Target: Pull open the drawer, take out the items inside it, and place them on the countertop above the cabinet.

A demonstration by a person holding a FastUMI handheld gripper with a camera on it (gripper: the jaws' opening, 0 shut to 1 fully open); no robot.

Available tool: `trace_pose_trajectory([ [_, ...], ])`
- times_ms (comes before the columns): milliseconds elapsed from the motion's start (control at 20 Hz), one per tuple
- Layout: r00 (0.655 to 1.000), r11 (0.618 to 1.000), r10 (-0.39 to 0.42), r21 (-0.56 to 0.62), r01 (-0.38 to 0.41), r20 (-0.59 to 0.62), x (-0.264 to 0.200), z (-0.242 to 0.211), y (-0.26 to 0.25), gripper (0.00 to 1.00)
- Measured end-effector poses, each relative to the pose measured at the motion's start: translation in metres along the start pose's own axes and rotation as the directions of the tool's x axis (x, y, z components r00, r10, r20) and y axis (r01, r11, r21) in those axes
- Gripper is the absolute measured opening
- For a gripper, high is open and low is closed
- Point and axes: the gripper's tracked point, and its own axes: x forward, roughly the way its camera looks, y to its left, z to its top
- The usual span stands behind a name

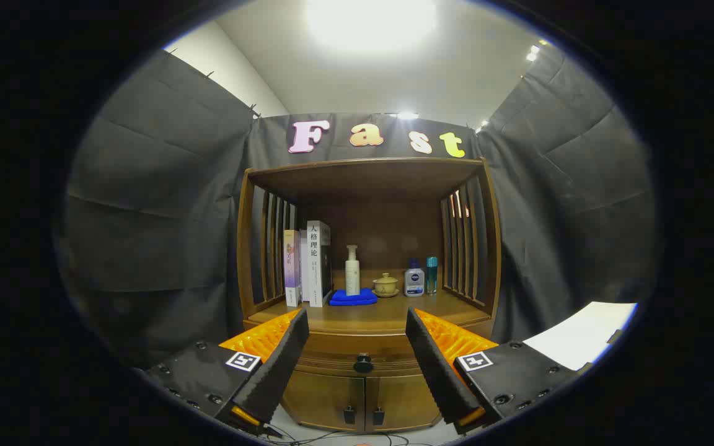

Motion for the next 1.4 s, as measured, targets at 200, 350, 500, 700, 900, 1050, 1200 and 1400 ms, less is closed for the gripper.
trace_pose_trajectory([
  [200, 1.000, 1.000, -0.001, 0.011, 0.001, -0.001, 0.000, -0.001, -0.001, 0.99],
  [350, 1.000, 1.000, 0.001, 0.004, -0.001, 0.002, 0.002, -0.002, 0.000, 0.99],
  [500, 1.000, 1.000, 0.004, 0.003, -0.004, -0.008, 0.003, -0.008, 0.001, 0.99],
  [700, 1.000, 1.000, 0.006, 0.008, -0.006, -0.016, 0.006, -0.013, 0.001, 0.99],
  [900, 1.000, 1.000, 0.020, 0.013, -0.020, -0.019, 0.014, -0.018, 0.004, 1.00],
  [1050, 0.999, 0.999, 0.028, 0.019, -0.028, -0.027, 0.026, -0.024, 0.007, 0.99],
  [1200, 0.999, 0.999, 0.029, 0.019, -0.028, -0.031, 0.041, -0.029, 0.006, 0.99],
  [1400, 0.998, 1.000, 0.027, 0.014, -0.027, -0.058, 0.065, -0.048, 0.005, 1.00],
])
